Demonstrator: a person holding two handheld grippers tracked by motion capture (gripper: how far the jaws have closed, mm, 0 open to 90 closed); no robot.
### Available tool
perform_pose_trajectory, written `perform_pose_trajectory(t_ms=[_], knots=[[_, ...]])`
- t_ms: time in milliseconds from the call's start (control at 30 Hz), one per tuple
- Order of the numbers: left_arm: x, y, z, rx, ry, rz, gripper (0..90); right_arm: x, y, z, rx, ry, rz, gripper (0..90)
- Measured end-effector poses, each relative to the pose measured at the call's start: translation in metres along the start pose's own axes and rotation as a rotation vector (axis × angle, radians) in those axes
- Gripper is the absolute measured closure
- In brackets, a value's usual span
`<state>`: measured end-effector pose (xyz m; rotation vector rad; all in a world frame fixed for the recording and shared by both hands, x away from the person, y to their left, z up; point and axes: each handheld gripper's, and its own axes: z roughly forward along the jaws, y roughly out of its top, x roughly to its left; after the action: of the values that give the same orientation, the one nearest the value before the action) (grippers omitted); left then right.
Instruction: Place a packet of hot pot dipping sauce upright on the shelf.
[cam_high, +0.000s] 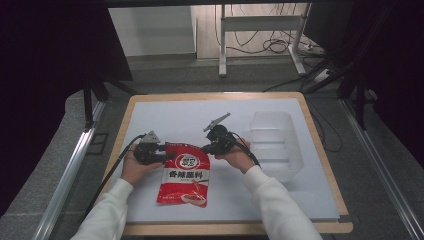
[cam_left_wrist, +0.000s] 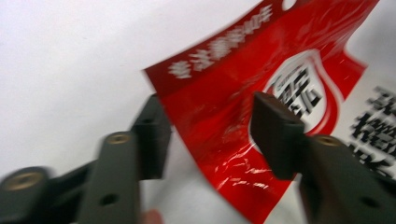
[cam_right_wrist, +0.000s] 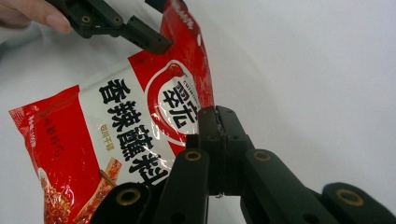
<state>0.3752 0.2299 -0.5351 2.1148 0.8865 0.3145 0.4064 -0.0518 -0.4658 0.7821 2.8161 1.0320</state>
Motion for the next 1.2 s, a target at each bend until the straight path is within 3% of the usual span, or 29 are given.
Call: perform_pose_trajectory(t_ms=[200,367,633,933,1067,1100,1133,1200], knots=[[-0.007,-0.005,-0.013,-0.017,0.000,0.009,68.1,0.000,-0.003,0.000,0.001,-0.001,-0.001,89.1],[-0.017,-0.012,-0.022,-0.021,0.027,0.071,80.6,0.000,-0.004,0.000,0.000,-0.002,0.002,89.1],[-0.022,-0.015,-0.025,-0.018,0.000,0.100,88.2,-0.001,-0.005,0.001,0.005,-0.009,0.000,89.0],[-0.023,-0.016,-0.027,-0.022,-0.016,0.120,90.0,-0.004,-0.005,0.002,0.011,-0.018,0.007,88.1],[-0.024,-0.016,-0.028,-0.028,-0.019,0.124,90.0,-0.006,-0.005,0.002,0.014,-0.027,0.006,79.0],[-0.024,-0.017,-0.027,-0.028,-0.022,0.123,90.0,-0.007,-0.004,0.003,0.018,-0.027,0.007,74.2],[-0.025,-0.017,-0.027,-0.026,-0.023,0.124,90.0,-0.007,-0.003,0.003,0.025,-0.047,0.005,63.0],[-0.026,-0.017,-0.027,-0.025,-0.022,0.132,90.0,-0.007,-0.002,0.003,0.025,-0.049,0.004,58.3]])
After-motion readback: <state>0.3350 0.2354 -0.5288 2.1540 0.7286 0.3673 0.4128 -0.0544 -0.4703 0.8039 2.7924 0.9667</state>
